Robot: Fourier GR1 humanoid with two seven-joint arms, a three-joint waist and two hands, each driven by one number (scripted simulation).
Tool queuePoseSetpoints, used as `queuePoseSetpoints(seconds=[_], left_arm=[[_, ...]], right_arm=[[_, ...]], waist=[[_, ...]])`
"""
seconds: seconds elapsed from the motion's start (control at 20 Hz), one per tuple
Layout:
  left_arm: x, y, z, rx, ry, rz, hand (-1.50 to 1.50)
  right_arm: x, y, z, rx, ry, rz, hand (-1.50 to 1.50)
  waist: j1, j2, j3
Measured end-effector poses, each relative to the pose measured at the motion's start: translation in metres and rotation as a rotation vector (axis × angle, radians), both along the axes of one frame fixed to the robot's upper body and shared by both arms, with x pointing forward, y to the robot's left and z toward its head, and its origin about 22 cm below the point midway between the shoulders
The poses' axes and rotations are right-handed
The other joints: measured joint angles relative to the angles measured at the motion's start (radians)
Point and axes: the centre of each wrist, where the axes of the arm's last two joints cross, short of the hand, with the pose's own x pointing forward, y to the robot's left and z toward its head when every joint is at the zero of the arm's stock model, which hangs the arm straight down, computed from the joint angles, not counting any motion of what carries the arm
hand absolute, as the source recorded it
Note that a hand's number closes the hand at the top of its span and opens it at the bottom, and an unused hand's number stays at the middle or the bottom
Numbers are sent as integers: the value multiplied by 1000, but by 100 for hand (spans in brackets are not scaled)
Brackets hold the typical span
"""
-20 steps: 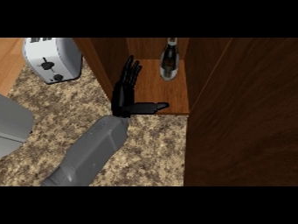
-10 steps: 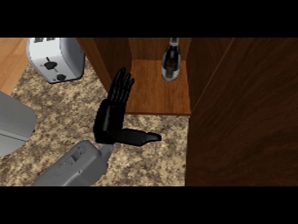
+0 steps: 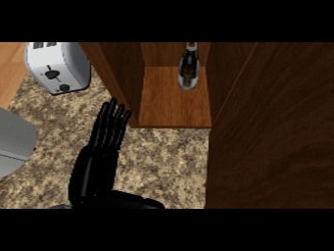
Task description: Pick up the wine, place it into the cabinet and close the cabinet
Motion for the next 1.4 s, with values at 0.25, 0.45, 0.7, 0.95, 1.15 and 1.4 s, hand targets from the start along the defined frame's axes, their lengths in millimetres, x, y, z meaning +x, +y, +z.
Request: queuePoseSetpoints(seconds=[0.25,0.45,0.7,0.95,1.15,1.4], left_arm=[[-25,16,12,-4,-8,42,-150],[-44,37,14,11,-12,101,-150],[-66,64,23,22,-17,154,-150],[-88,91,25,19,-21,197,-150],[-98,118,31,19,-28,216,-150],[-107,145,39,21,-30,227,-150]], right_arm=[[-5,0,2,-126,2,108,150],[-16,4,6,-204,29,230,150],[-18,20,4,-226,108,336,150],[-25,45,0,-167,157,444,150],[-32,70,3,-122,185,520,150],[-40,99,19,-143,146,506,150]], waist=[[1,0,0],[3,0,0],[8,0,-1],[10,-1,-2],[11,-3,-3],[15,-6,-3]])
